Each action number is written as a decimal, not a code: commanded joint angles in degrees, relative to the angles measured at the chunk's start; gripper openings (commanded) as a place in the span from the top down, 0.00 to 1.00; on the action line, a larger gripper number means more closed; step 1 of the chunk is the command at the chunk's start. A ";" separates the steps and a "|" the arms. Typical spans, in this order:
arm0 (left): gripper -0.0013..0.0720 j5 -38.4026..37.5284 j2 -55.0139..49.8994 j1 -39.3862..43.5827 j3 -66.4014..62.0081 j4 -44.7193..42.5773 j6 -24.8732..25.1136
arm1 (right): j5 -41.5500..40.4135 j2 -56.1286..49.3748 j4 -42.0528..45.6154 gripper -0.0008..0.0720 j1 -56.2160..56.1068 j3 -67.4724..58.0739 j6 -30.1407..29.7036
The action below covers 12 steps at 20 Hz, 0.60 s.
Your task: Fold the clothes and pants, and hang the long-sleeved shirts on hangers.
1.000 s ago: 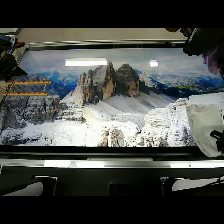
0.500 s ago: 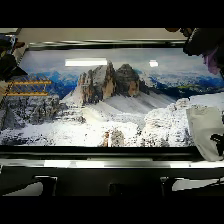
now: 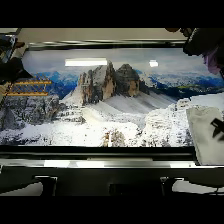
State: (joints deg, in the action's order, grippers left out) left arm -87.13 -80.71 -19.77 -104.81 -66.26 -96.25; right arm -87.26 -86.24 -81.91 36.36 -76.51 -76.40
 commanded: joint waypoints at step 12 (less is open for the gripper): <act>0.96 3.10 0.07 15.08 18.21 -24.28 7.58 | 14.10 5.64 -20.31 0.94 -42.21 -6.45 -14.93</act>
State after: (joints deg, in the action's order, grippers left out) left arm -83.77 -80.79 -5.50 -87.99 -88.51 -88.88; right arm -74.61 -80.68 -104.73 -0.32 -82.78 -90.72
